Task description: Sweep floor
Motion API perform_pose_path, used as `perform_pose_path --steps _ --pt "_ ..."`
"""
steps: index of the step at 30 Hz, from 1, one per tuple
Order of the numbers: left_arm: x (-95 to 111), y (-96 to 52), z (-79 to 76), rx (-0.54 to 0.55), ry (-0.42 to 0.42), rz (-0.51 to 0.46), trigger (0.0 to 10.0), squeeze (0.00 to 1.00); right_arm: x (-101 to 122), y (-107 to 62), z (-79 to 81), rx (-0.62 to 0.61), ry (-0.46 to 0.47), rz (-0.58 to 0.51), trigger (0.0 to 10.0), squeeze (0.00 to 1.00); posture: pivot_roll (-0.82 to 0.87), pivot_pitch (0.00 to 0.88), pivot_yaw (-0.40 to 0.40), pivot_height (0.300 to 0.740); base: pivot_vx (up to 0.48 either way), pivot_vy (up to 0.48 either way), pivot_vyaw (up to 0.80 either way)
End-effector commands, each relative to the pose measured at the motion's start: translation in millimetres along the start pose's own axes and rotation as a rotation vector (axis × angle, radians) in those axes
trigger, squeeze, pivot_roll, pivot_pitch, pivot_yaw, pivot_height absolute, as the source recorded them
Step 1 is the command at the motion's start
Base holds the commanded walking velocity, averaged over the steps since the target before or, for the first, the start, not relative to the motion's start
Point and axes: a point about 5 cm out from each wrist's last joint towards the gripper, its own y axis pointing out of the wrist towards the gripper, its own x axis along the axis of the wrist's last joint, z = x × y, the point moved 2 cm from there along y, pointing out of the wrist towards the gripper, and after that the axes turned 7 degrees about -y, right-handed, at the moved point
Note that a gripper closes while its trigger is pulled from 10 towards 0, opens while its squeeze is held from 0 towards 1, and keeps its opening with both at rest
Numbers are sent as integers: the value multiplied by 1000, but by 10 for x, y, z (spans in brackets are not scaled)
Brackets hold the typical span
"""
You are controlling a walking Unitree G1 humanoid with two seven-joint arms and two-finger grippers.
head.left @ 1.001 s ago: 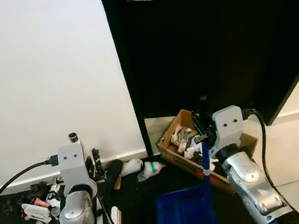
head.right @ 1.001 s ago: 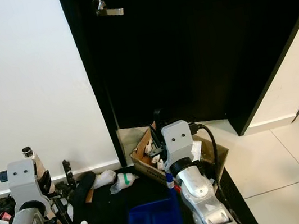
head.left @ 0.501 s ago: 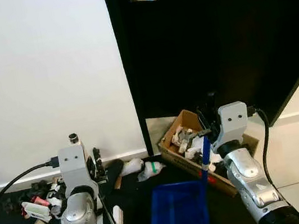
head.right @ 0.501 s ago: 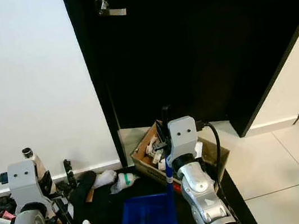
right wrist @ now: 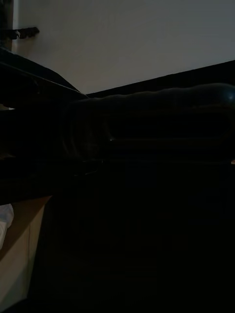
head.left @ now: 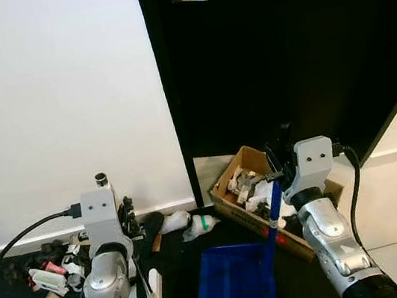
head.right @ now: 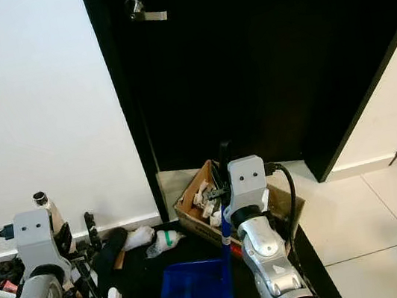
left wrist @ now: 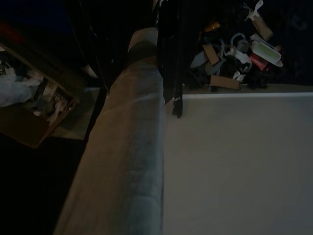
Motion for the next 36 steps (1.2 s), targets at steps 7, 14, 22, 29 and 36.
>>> perform_pose_path --steps 7,14,22,29,36 --pt "31 4 31 14 13 -17 10000 0 32 9 -1 -3 7 -25 10000 0 67 137 33 740 0 151 0" --pt "32 9 36 15 11 -17 10000 0 25 8 -1 1 6 -24 10000 0 66 135 32 740 0 288 0" --pt "40 17 34 15 13 -17 10000 0 20 2 -2 3 2 -22 10000 0 64 135 32 740 0 323 0" --pt "41 20 38 13 14 -18 10000 0 15 -5 0 2 1 -21 10000 0 63 137 35 740 0 332 0" --pt "40 25 38 13 14 -16 10000 0 6 -11 -5 2 -2 -20 10000 0 63 138 36 740 0 330 0"
